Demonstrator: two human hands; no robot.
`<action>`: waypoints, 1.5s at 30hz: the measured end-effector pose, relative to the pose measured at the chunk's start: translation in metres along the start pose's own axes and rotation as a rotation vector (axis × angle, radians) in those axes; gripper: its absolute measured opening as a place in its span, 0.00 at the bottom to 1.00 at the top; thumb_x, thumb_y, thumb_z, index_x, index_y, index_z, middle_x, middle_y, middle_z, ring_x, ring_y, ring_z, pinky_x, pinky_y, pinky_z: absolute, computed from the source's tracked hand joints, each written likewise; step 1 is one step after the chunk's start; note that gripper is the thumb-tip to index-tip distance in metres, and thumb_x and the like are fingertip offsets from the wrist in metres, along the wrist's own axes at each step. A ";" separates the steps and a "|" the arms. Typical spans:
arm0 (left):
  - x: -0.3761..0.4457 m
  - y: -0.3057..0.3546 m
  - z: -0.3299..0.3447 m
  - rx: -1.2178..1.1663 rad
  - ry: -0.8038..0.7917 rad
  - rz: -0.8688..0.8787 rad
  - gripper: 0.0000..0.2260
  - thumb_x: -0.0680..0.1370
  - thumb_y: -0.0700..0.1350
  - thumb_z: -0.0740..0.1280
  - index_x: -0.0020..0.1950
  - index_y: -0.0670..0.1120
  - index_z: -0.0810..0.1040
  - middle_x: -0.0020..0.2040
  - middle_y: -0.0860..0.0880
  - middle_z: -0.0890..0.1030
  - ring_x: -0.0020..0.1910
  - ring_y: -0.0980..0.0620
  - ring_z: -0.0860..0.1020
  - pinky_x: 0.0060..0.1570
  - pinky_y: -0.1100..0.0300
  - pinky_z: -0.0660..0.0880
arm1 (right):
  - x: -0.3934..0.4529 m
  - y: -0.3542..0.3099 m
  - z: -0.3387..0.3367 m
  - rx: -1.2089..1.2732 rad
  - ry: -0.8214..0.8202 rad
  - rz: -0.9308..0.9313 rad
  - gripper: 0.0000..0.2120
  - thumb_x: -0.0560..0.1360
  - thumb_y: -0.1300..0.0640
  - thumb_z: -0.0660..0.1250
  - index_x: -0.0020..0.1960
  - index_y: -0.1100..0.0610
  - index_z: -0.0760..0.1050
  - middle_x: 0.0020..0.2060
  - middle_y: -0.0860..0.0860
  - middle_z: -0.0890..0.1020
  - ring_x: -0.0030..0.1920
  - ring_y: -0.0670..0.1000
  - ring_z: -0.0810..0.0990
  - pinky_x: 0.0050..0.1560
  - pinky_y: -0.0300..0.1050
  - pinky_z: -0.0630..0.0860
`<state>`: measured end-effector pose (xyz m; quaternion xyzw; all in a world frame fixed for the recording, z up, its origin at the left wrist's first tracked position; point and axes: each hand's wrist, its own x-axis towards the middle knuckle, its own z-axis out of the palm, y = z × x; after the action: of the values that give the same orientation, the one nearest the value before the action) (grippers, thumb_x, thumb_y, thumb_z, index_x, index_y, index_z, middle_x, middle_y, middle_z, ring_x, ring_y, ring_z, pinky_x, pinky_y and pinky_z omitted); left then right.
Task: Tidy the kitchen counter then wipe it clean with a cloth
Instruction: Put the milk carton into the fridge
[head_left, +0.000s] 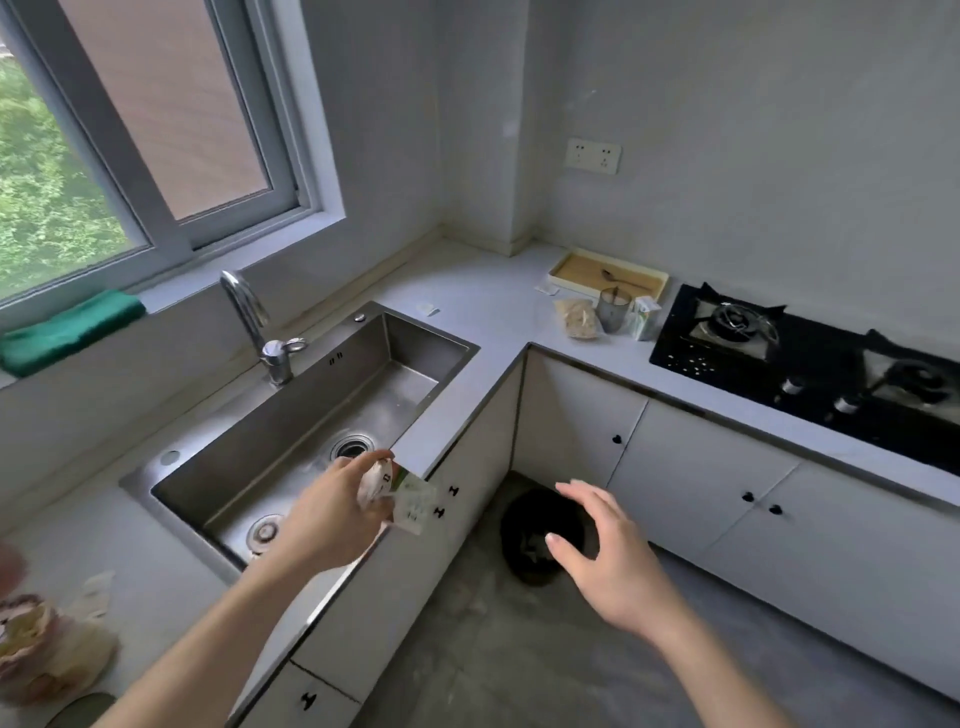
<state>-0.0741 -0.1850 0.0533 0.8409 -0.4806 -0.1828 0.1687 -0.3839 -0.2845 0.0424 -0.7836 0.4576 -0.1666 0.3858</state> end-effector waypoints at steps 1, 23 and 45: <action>0.004 0.023 -0.001 -0.007 0.011 0.063 0.26 0.76 0.52 0.70 0.72 0.64 0.69 0.64 0.53 0.77 0.61 0.46 0.77 0.58 0.50 0.77 | -0.002 0.006 -0.012 0.013 0.026 0.017 0.25 0.79 0.47 0.68 0.74 0.40 0.65 0.71 0.31 0.64 0.70 0.32 0.63 0.69 0.34 0.61; 0.055 0.409 0.115 -0.170 -0.100 0.565 0.23 0.77 0.44 0.71 0.68 0.61 0.71 0.63 0.54 0.80 0.60 0.48 0.79 0.53 0.46 0.81 | -0.067 0.211 -0.276 -0.004 0.383 0.228 0.24 0.79 0.52 0.70 0.73 0.48 0.69 0.68 0.37 0.67 0.68 0.34 0.65 0.69 0.30 0.57; 0.295 0.385 0.150 -0.164 -0.044 0.290 0.24 0.77 0.41 0.70 0.70 0.58 0.71 0.67 0.51 0.78 0.63 0.46 0.76 0.59 0.46 0.79 | 0.221 0.226 -0.318 -0.062 0.202 0.146 0.28 0.79 0.47 0.67 0.77 0.43 0.62 0.73 0.39 0.65 0.72 0.44 0.68 0.69 0.44 0.68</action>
<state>-0.2930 -0.6428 0.0562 0.7420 -0.5839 -0.2134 0.2509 -0.5966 -0.6793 0.0565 -0.7389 0.5549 -0.2022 0.3245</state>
